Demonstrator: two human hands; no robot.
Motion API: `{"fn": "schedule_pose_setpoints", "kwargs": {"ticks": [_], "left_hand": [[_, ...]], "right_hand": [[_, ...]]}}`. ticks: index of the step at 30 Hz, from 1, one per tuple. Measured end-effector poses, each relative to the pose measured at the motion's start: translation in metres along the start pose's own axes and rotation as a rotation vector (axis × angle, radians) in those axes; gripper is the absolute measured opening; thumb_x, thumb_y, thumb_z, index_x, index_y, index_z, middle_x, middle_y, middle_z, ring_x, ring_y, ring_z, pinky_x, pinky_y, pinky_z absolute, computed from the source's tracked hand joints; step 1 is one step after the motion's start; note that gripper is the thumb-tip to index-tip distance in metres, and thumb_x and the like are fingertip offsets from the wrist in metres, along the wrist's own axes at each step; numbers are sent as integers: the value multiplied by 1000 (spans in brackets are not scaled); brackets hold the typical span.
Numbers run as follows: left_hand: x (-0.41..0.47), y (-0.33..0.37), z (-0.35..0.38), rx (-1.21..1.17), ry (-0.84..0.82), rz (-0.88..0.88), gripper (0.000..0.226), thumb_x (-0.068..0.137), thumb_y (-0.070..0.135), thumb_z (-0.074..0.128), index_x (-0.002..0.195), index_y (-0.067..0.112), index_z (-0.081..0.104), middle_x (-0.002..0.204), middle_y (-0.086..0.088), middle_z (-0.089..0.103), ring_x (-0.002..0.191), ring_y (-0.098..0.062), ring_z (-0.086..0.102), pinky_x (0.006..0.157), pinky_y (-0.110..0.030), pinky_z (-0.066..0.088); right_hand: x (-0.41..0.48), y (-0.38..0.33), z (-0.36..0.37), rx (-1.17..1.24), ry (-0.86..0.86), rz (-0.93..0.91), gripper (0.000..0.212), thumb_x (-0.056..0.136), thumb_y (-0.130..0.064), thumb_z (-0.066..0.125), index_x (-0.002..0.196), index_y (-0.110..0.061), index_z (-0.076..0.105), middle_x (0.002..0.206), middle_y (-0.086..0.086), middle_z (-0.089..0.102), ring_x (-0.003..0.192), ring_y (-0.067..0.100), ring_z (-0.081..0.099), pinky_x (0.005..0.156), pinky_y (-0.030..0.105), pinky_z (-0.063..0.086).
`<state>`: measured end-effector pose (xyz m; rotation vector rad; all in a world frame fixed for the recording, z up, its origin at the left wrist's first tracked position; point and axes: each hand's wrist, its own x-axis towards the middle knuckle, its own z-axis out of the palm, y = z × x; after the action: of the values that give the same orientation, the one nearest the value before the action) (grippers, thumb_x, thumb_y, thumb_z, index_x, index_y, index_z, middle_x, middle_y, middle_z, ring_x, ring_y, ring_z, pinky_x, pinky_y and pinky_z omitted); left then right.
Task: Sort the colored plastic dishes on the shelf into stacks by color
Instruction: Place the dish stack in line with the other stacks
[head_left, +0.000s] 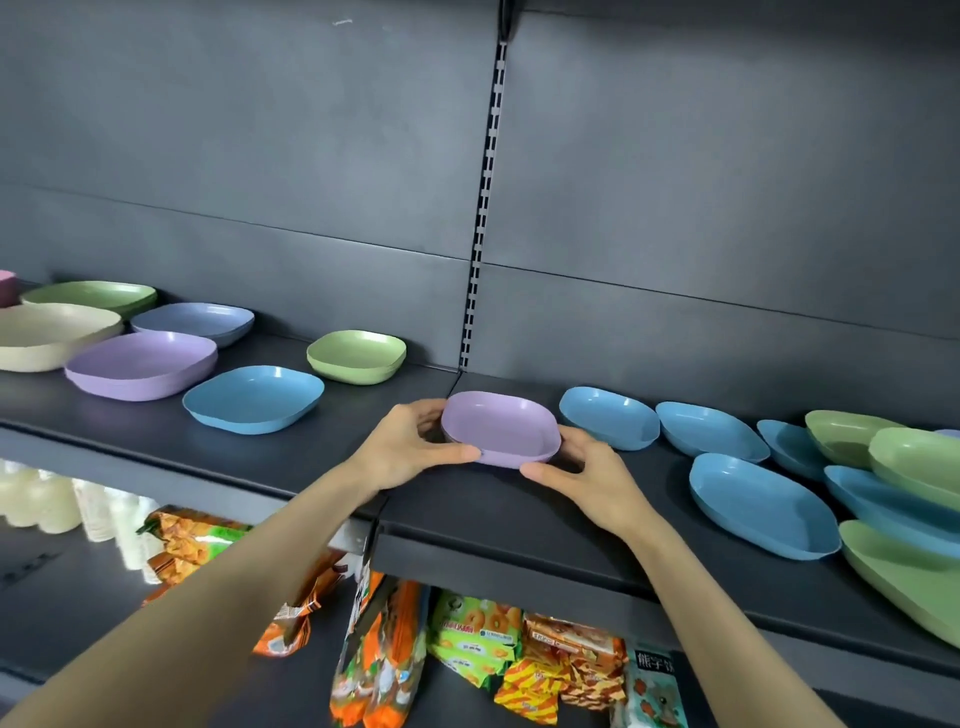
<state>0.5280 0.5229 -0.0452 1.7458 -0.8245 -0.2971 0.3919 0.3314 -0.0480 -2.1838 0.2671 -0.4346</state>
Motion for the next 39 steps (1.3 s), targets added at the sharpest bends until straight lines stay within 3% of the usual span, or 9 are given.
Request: {"fn": "schedule_pose_setpoints", "kwargs": {"ticks": [5, 8, 13, 19, 23, 27, 31, 34, 39], "left_hand": [[-18, 27, -42, -39, 115, 47, 71, 61, 21, 89, 124, 15, 57, 117, 9, 65, 107, -1, 61, 95, -22, 47], [-32, 37, -73, -34, 176, 91, 52, 68, 5, 82, 115, 16, 62, 108, 7, 68, 92, 5, 64, 82, -11, 49], [-51, 36, -128, -25, 273, 97, 47, 69, 3, 81, 108, 21, 60, 101, 13, 68, 84, 9, 65, 76, -7, 49], [-72, 11, -215, 17, 325, 102, 49, 67, 2, 83, 103, 25, 59, 85, 27, 68, 78, 14, 63, 71, -5, 48], [-80, -13, -285, 90, 312, 86, 57, 67, 7, 84, 112, 23, 54, 99, 20, 65, 86, 14, 60, 86, -7, 47], [-78, -37, -341, 64, 257, 56, 59, 69, 2, 80, 117, 18, 50, 101, 16, 63, 81, 13, 63, 74, -5, 49], [-68, -59, -379, 92, 157, 34, 54, 70, 4, 80, 115, 19, 54, 100, 16, 66, 84, 12, 64, 72, -6, 49], [-59, -72, -396, 125, 88, 19, 39, 71, 7, 81, 96, 29, 60, 85, 19, 72, 84, 7, 66, 72, -7, 49], [-38, -89, -412, 132, 37, -14, 38, 69, 9, 83, 94, 29, 61, 94, 4, 74, 89, -10, 69, 84, -20, 54]], "right_hand": [[10, -35, 17, 103, 40, -113, 54, 78, -27, 76, 127, -26, 55, 114, -17, 65, 106, -5, 59, 93, 14, 44], [18, -65, 34, 107, 48, -189, 58, 78, -29, 76, 131, -25, 53, 114, -18, 63, 108, -1, 58, 94, 16, 41], [38, -107, 73, 104, 15, -259, 58, 77, -31, 76, 131, -24, 53, 111, -19, 63, 107, -1, 58, 94, 17, 42], [65, -158, 150, 142, -29, -291, 40, 78, -21, 77, 113, -27, 59, 100, -18, 66, 91, -16, 60, 74, 0, 43], [87, -190, 215, 190, -56, -286, 37, 77, -17, 78, 105, -31, 59, 101, -19, 67, 96, -7, 63, 85, 11, 47], [108, -210, 267, 157, -33, -249, 48, 75, -27, 79, 116, -24, 56, 108, -10, 69, 104, 4, 63, 93, 24, 48], [122, -217, 301, 103, -9, -202, 47, 73, -29, 81, 112, -26, 54, 110, -7, 68, 106, 11, 63, 95, 36, 50], [134, -222, 313, 74, -4, -150, 48, 70, -33, 83, 109, -27, 55, 112, -6, 68, 107, 11, 62, 96, 38, 49], [150, -223, 323, -67, -17, -75, 57, 70, -41, 80, 117, -19, 60, 113, -5, 66, 108, 14, 59, 90, 31, 49]]}}
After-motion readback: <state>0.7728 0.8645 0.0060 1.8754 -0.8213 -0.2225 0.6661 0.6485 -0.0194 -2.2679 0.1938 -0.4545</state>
